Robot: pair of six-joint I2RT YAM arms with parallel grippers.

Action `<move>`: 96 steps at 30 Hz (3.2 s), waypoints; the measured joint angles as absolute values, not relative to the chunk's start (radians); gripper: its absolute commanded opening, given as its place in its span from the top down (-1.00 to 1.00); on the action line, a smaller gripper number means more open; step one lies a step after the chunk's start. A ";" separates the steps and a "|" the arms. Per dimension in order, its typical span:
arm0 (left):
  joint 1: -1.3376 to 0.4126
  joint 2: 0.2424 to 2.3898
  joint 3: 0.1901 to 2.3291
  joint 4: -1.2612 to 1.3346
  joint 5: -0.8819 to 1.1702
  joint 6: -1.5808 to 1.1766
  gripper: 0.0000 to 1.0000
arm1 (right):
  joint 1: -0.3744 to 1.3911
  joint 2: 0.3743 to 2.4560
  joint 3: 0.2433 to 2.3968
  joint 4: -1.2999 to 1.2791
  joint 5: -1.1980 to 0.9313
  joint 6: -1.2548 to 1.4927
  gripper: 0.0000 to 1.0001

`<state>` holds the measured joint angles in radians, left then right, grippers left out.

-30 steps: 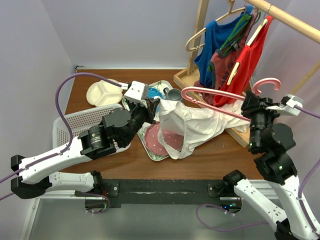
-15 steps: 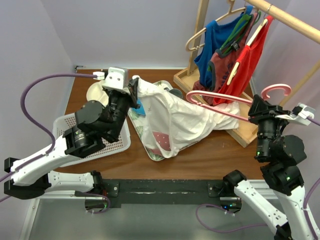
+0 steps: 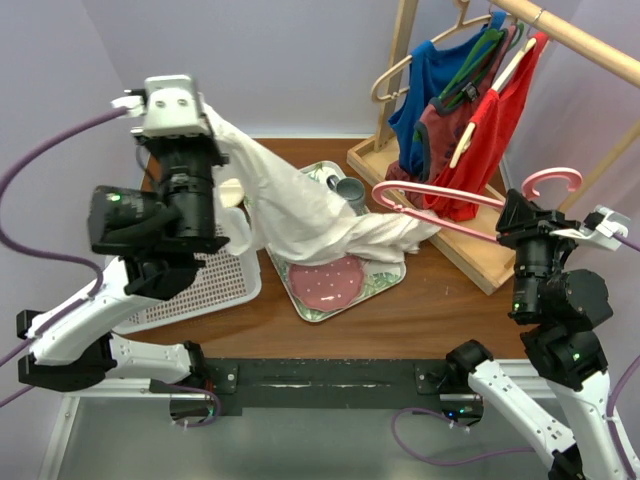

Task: Remove the tank top from the hanger
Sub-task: Remove the tank top from the hanger, then place the tank top in the bin.

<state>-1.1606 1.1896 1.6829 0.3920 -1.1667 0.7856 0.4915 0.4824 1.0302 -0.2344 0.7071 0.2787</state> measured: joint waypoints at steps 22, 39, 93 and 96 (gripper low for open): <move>-0.472 1.049 1.246 -0.017 -1.234 0.388 1.00 | 0.492 0.503 1.029 -0.238 0.650 0.295 1.00; -0.426 1.024 0.935 -0.745 -1.073 -0.606 -0.63 | 0.492 0.497 0.974 -0.236 0.632 0.302 1.00; -0.920 1.381 0.902 -0.528 -0.149 0.584 1.00 | 0.492 0.435 0.966 -0.226 0.636 0.261 1.00; -0.920 1.354 0.905 -0.514 -0.246 0.577 1.00 | 0.492 0.431 0.966 -0.227 0.636 0.261 1.00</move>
<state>-0.9195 1.3537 0.9054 -0.5140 -0.2459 0.5770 0.4915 0.4309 0.9661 -0.2272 0.6361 0.2607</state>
